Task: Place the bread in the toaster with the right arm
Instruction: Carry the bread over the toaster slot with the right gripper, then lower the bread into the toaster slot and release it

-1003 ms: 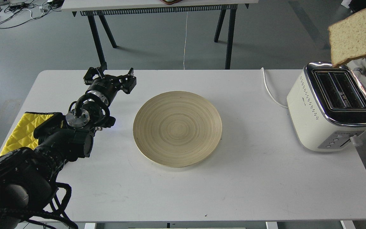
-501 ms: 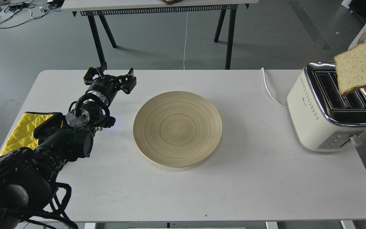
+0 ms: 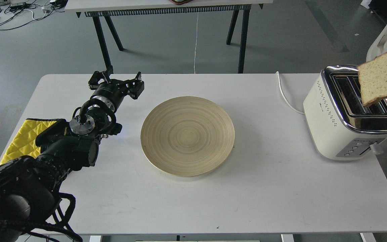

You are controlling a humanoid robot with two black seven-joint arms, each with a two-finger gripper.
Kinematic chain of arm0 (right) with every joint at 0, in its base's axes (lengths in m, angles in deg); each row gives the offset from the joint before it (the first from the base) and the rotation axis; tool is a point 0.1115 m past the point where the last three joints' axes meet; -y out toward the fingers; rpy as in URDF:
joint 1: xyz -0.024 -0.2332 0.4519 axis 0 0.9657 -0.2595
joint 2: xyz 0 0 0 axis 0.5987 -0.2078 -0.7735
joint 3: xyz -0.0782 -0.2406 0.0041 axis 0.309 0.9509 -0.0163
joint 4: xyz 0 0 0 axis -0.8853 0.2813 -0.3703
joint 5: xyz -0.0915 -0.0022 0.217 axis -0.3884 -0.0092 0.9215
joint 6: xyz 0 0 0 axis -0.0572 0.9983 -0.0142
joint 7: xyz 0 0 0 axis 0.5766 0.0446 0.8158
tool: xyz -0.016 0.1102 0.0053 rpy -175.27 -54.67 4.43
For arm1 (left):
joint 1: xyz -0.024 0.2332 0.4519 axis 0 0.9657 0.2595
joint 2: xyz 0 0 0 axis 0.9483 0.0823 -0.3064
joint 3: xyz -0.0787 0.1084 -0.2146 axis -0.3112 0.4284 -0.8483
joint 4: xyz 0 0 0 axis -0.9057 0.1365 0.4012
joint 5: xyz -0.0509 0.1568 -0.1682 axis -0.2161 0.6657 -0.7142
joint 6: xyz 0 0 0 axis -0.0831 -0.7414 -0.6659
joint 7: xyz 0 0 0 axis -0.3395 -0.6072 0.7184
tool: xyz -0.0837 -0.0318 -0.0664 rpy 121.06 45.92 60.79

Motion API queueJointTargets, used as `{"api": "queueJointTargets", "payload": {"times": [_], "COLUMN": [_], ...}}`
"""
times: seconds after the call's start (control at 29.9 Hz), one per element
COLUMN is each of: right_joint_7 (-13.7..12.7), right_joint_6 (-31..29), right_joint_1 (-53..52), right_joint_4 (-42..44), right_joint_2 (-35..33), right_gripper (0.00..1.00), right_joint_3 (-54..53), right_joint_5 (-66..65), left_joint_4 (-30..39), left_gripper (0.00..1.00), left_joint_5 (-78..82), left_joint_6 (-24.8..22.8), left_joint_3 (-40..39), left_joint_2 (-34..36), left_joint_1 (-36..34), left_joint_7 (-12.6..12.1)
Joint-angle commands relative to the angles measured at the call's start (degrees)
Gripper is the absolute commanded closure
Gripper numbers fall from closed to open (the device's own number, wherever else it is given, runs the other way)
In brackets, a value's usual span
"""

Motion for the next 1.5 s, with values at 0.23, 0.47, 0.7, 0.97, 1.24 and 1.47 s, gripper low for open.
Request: {"api": "queueJointTargets", "payload": {"times": [0.23, 0.47, 0.7, 0.97, 1.24, 1.47], "right_joint_7": [-0.1, -0.1, -0.1, -0.5, -0.5, -0.5], "right_joint_6": [1.9, 2.0, 2.1, 3.1, 3.6, 3.6], "right_joint_1": [1.4, 2.4, 3.1, 4.0, 6.0, 6.4], "right_joint_4": [0.6, 0.7, 0.7, 1.4, 3.6, 4.5], "right_joint_2": [2.1, 2.6, 3.6, 4.7, 7.2, 8.4], "right_gripper": [0.90, 0.90, 0.90, 0.90, 0.89, 0.86], "right_joint_3": [-0.1, -0.1, -0.1, -0.1, 0.1, 0.1], "right_joint_5": [0.7, 0.7, 0.7, 0.7, 2.0, 2.1], "left_joint_4": [0.0, 0.0, 0.0, 0.0, 0.0, 0.0], "left_gripper": [0.00, 0.00, 0.00, 0.00, 0.00, 0.00], "left_joint_5": [0.1, 0.0, 0.0, 0.0, 0.0, 0.0], "left_joint_6": [0.0, 0.0, 0.0, 0.0, 0.0, 0.0], "left_joint_3": [0.0, 0.0, 0.0, 0.0, 0.0, 0.0], "left_joint_2": [0.0, 0.0, 0.0, 0.0, 0.0, 0.0], "left_joint_1": [0.0, 0.0, 0.0, 0.0, 0.0, 0.0], "left_joint_7": [0.0, 0.0, 0.0, 0.0, 0.0, 0.0]}}
